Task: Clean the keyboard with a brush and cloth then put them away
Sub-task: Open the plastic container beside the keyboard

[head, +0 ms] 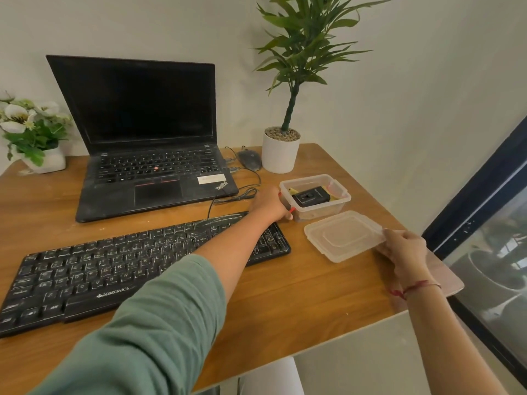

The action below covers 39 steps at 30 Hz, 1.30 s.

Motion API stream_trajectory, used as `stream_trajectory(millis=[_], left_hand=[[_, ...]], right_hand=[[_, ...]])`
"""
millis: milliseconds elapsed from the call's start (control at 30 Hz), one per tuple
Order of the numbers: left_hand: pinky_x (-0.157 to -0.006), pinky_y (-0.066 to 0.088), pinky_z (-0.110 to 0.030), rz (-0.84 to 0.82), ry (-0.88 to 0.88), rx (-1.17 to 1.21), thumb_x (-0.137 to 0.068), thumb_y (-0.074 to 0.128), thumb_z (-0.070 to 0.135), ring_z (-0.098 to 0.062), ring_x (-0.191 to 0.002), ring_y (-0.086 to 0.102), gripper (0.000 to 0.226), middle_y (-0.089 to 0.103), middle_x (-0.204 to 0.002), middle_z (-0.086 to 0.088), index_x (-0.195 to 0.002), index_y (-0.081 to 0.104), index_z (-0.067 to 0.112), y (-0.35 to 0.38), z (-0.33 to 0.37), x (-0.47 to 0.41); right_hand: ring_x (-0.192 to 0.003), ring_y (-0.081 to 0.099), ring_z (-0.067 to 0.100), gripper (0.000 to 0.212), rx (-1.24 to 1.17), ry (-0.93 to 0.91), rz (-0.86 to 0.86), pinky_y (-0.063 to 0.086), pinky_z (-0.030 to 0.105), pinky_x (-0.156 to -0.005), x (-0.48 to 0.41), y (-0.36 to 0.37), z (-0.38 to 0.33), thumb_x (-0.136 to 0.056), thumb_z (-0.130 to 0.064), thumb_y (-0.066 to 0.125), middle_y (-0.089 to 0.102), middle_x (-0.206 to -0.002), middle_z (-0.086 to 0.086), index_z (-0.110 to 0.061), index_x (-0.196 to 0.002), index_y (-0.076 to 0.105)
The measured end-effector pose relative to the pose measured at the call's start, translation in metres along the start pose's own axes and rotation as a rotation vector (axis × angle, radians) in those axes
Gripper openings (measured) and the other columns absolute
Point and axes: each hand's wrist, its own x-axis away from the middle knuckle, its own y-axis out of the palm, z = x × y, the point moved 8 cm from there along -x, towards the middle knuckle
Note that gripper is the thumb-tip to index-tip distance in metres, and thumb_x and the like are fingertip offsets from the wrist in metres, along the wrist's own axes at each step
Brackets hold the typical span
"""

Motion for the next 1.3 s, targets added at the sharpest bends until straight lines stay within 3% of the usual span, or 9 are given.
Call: stream_trajectory(millis=[200,367,467,633,800,967,1100,1167,1300], left_hand=[[-0.078,0.044,-0.033,0.013,0.009,-0.017,-0.065,0.084,0.028,-0.024,-0.114,0.052,0.069,0.057,-0.123,-0.004,-0.124,0.050,0.016,0.000,-0.001,-0.002],[-0.090,0.041,-0.035,0.051,0.088,-0.003,-0.070,0.081,0.024,-0.024,-0.126,0.043,0.082,0.043,-0.138,-0.006,-0.138,0.036,0.018,-0.017,0.005,0.008],[-0.095,0.042,-0.038,0.101,0.152,0.023,-0.073,0.077,0.028,-0.023,-0.125,0.043,0.076,0.040,-0.139,-0.005,-0.138,0.037,0.022,-0.030,0.000,0.025],[-0.097,0.037,-0.031,0.240,0.309,0.023,-0.080,0.069,0.037,-0.016,-0.122,0.041,0.050,0.050,-0.128,0.007,-0.125,0.050,0.030,-0.056,-0.026,0.077],[-0.099,0.023,-0.024,0.329,0.362,-0.010,-0.084,0.064,0.038,-0.001,-0.115,0.034,0.040,0.048,-0.122,0.017,-0.122,0.054,0.030,-0.092,-0.056,0.137],[-0.097,0.036,-0.033,0.399,0.266,-0.013,-0.079,0.058,0.044,0.005,-0.112,0.031,0.040,0.045,-0.116,0.022,-0.118,0.050,0.037,-0.122,-0.108,0.182],[-0.095,0.041,-0.039,0.464,0.174,-0.001,-0.078,0.063,0.038,-0.003,-0.114,0.036,0.039,0.048,-0.115,0.020,-0.115,0.052,0.036,-0.136,-0.142,0.208],[-0.090,0.041,-0.033,0.464,0.164,-0.008,-0.078,0.063,0.040,-0.003,-0.114,0.037,0.039,0.049,-0.114,0.020,-0.115,0.052,0.036,-0.137,-0.152,0.216],[-0.091,0.040,-0.033,0.433,0.150,-0.008,-0.078,0.062,0.041,-0.004,-0.115,0.036,0.038,0.048,-0.115,0.020,-0.114,0.051,0.039,-0.131,-0.159,0.217]], right_hand=[[-0.069,0.060,0.024,0.019,0.588,-0.367,0.087,0.056,0.040,-0.067,0.006,0.004,-0.019,-0.086,-0.030,0.056,0.062,-0.076,0.007,-0.014,-0.076,0.061],[-0.064,0.059,0.022,0.020,0.746,-0.387,0.161,0.056,0.037,-0.063,0.008,0.009,-0.022,-0.087,-0.031,0.055,0.061,-0.070,0.004,-0.016,-0.077,0.061],[-0.081,0.058,0.025,0.021,0.725,-0.509,0.211,0.053,0.037,-0.073,0.019,0.016,-0.037,-0.089,-0.029,0.054,0.060,-0.091,0.004,-0.013,-0.089,0.067],[-0.085,0.055,0.018,0.018,0.570,-0.815,-0.082,0.041,0.022,-0.070,0.055,0.072,-0.090,-0.091,-0.018,0.056,0.057,-0.090,-0.001,-0.010,-0.102,0.067],[-0.092,0.061,0.024,0.020,0.797,-1.043,-0.254,0.051,0.035,-0.084,0.056,0.143,-0.144,-0.089,-0.005,0.053,0.066,-0.102,0.007,-0.014,-0.098,0.068],[-0.116,0.048,0.024,0.041,1.417,-0.820,-0.544,0.044,0.036,-0.098,0.016,0.196,-0.131,-0.075,-0.011,0.075,0.054,-0.122,-0.001,-0.022,-0.113,0.064],[-0.095,0.055,0.023,0.019,1.131,-0.638,-0.544,0.045,0.032,-0.080,0.009,0.204,-0.134,-0.075,-0.029,0.074,0.061,-0.098,0.003,-0.023,-0.086,0.060],[-0.081,0.056,0.018,0.031,1.077,-0.653,-0.482,0.041,0.026,-0.067,0.008,0.207,-0.134,-0.064,-0.037,0.081,0.060,-0.085,0.002,-0.026,-0.080,0.057],[-0.096,0.059,0.021,0.070,1.050,-0.427,-0.525,0.049,0.033,-0.083,0.006,0.200,-0.108,-0.053,-0.045,0.085,0.062,-0.104,0.001,-0.022,-0.113,0.056]])
